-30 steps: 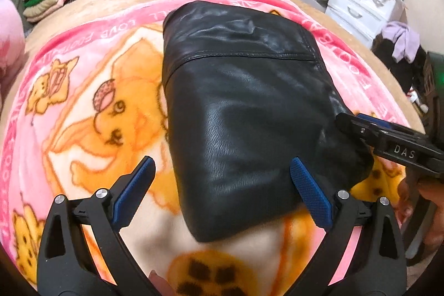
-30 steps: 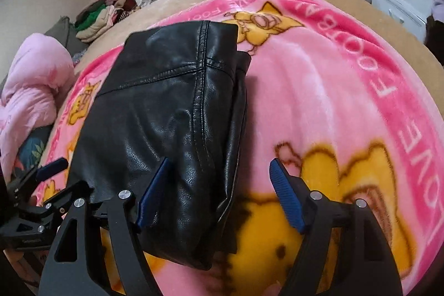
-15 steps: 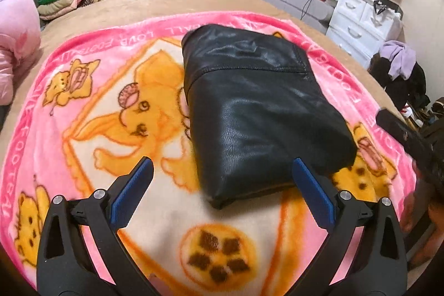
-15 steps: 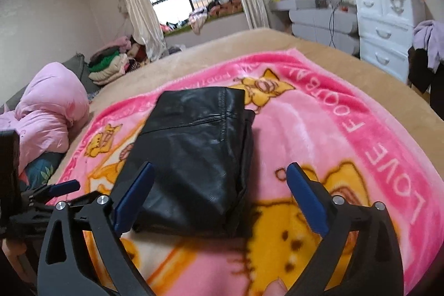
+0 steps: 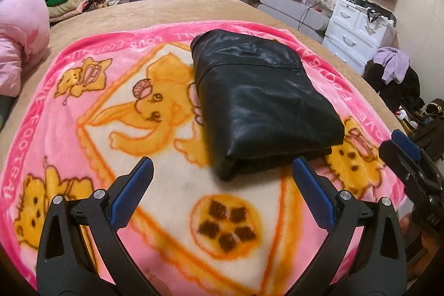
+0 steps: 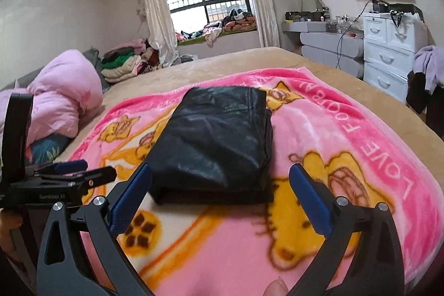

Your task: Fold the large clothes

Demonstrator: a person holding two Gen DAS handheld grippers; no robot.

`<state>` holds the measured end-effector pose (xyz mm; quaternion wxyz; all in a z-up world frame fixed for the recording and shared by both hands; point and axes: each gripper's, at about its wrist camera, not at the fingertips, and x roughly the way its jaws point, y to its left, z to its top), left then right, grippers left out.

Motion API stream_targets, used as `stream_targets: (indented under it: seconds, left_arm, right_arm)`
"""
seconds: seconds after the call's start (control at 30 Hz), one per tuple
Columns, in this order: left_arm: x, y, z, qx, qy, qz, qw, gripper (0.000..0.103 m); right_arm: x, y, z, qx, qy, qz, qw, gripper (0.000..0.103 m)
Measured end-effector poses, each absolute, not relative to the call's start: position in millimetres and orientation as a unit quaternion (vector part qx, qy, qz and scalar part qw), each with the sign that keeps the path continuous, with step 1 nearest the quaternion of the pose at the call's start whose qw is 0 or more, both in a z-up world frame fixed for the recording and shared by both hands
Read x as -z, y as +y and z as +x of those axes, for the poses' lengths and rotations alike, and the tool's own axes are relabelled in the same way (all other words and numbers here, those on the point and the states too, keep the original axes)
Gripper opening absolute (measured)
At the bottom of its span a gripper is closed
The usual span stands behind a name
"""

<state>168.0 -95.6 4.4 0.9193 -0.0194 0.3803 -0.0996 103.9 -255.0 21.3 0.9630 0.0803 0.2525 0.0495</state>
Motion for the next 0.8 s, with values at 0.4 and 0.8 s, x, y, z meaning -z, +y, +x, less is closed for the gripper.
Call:
stream_targets:
  seconds: [0.4, 0.8]
  left_arm:
    - [9, -79, 143, 0.091, 0.384, -0.04, 0.918, 0.094]
    - [9, -73, 138, 0.078, 0.388, -0.043, 0.917, 0.094]
  right_arm:
    - [-1, -235, 82, -0.04, 0.291, 0.039, 0.955, 0.098]
    - [6, -233, 81, -0.04, 0.31, 0.023, 0.95, 0.098]
